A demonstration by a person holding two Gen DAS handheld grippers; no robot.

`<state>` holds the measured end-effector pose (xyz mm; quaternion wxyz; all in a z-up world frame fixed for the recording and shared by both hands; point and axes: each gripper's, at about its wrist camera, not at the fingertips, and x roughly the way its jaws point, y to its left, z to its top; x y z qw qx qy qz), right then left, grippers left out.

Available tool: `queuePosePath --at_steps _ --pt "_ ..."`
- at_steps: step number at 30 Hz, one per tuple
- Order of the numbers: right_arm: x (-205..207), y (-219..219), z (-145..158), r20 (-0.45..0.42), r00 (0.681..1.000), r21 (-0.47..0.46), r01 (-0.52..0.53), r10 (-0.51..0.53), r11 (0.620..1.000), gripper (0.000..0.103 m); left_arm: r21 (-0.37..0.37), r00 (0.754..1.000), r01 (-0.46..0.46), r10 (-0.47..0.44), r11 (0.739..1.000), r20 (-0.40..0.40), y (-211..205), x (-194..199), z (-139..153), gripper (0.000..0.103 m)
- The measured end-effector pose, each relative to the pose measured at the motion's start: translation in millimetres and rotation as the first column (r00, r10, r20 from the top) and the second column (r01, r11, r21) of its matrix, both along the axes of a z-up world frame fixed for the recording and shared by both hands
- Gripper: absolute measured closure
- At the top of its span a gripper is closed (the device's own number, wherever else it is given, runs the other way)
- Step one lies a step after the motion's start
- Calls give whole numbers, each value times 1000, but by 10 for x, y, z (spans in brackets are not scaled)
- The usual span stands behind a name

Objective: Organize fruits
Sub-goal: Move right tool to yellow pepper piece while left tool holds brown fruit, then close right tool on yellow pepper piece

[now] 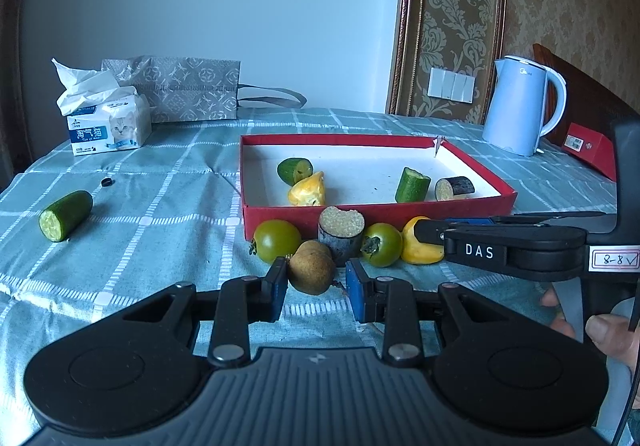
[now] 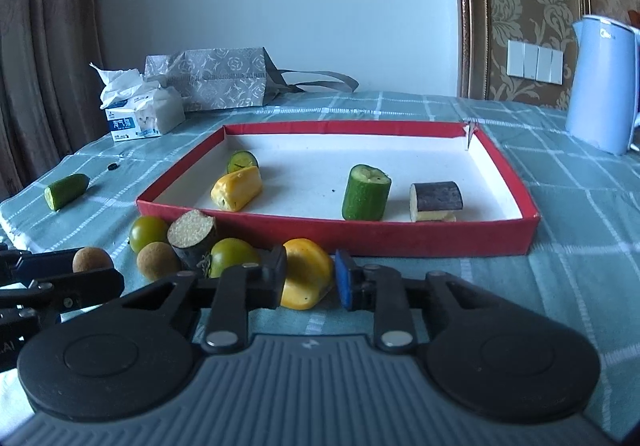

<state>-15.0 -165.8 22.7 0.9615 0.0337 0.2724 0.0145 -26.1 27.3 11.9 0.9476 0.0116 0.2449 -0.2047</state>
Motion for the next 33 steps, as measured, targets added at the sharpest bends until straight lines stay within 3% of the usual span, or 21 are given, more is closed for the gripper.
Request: queuePosePath --at_steps 1,2,5,9,13,18,21,31,33 --pt "1 -7 5 -5 1000 6 4 -4 1000 77 -5 1000 2 -2 1000 1 10 -1 3 72" --pt "11 -19 11 -13 1000 18 4 -4 1000 70 -8 1000 5 -5 1000 3 15 -3 5 72" --pt "49 -63 -3 -64 998 93 6 0 996 44 -13 1000 16 -16 1000 7 27 -17 4 72" --pt "24 -4 -23 -51 999 65 5 -2 998 44 -8 999 31 -31 999 9 15 -12 -11 72" --pt "60 -2 -40 -32 999 39 22 -21 999 45 -17 999 36 -36 999 10 37 -16 -15 72" --pt "41 99 -25 -18 1000 -40 -6 5 999 61 -19 999 34 -34 999 5 47 -4 -17 72" --pt "-12 197 -15 -14 1000 -116 -29 27 993 61 -17 999 37 -37 999 9 55 -16 -10 72" --pt "13 170 -18 -15 999 -121 -46 44 992 63 -14 1000 31 -31 999 7 49 -15 -9 72" --pt "-37 160 -6 6 999 -128 -40 41 991 79 -19 1000 27 -27 999 6 62 -9 -3 72"
